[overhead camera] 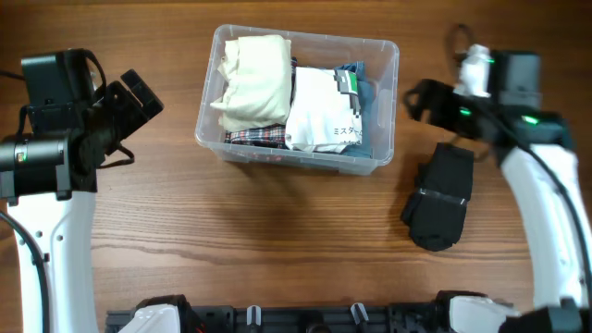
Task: Pack container
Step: 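Grasp the black folded pants with the right gripper, then place the black pants on top of the white shirt in the box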
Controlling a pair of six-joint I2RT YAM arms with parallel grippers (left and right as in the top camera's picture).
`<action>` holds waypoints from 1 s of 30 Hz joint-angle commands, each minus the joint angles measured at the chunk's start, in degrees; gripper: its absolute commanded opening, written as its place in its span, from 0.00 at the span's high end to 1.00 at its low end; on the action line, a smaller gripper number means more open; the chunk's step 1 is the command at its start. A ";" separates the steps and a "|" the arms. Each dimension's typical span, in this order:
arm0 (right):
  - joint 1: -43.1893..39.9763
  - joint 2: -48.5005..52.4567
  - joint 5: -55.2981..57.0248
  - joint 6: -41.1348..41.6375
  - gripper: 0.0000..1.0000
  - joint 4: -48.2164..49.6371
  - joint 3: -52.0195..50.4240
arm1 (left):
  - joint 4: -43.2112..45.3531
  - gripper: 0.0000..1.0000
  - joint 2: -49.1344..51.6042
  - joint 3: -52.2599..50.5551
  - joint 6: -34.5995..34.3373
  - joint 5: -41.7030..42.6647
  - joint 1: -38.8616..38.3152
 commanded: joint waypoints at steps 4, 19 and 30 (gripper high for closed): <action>-14.43 -2.05 1.95 7.37 0.00 -15.21 -1.86 | 0.15 0.00 -0.22 0.48 1.09 -0.59 0.28; -20.79 -2.01 -7.93 7.28 0.08 17.97 -41.29 | 0.15 0.00 -0.22 0.48 1.09 -0.59 0.28; -17.33 -10.84 -26.67 -0.74 0.96 6.05 -21.68 | 0.15 0.00 -0.22 0.48 1.09 -0.59 0.28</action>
